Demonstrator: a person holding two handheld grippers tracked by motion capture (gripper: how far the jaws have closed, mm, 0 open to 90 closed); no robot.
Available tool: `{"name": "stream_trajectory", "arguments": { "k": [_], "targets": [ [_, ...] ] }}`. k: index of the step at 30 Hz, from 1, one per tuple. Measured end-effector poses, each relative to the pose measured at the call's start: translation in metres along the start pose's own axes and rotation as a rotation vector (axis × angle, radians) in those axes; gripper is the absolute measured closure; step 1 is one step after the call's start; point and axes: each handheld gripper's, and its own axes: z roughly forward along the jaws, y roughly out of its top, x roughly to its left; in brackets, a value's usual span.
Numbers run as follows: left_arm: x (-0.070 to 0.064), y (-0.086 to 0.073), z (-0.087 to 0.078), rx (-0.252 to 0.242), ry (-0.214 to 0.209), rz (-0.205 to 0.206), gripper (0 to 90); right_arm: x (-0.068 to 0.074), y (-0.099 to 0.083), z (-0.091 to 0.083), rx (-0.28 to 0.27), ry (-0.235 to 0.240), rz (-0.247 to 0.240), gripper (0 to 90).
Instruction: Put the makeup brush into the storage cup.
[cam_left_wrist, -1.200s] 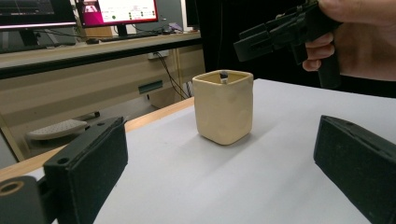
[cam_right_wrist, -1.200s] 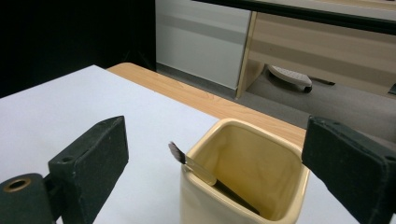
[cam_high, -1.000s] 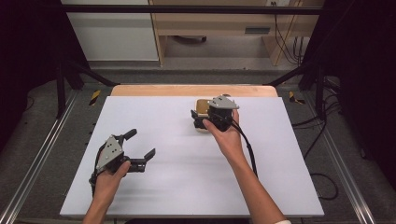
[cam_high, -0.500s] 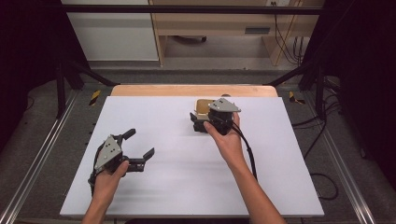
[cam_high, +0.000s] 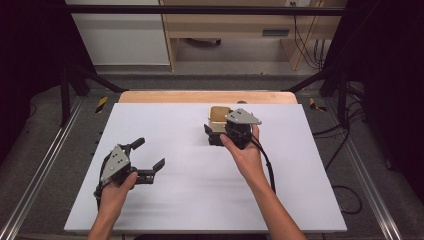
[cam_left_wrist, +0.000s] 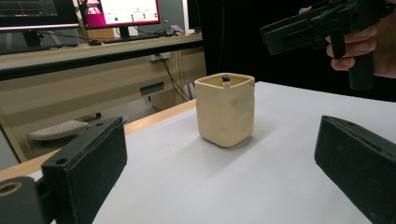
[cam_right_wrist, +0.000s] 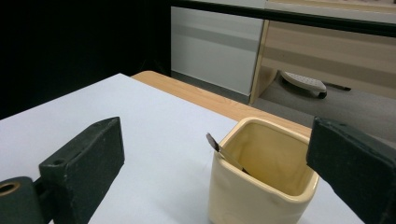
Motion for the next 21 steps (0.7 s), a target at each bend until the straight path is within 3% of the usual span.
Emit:
{"name": "stream_trajectory", "arguments": {
  "k": [21],
  "targets": [
    [0.001, 0.000, -0.001, 0.002, 0.000, -0.002, 2.1, -0.001, -0.009, -0.021, -0.005, 0.004, -0.006, 4.7]
  ]
}}
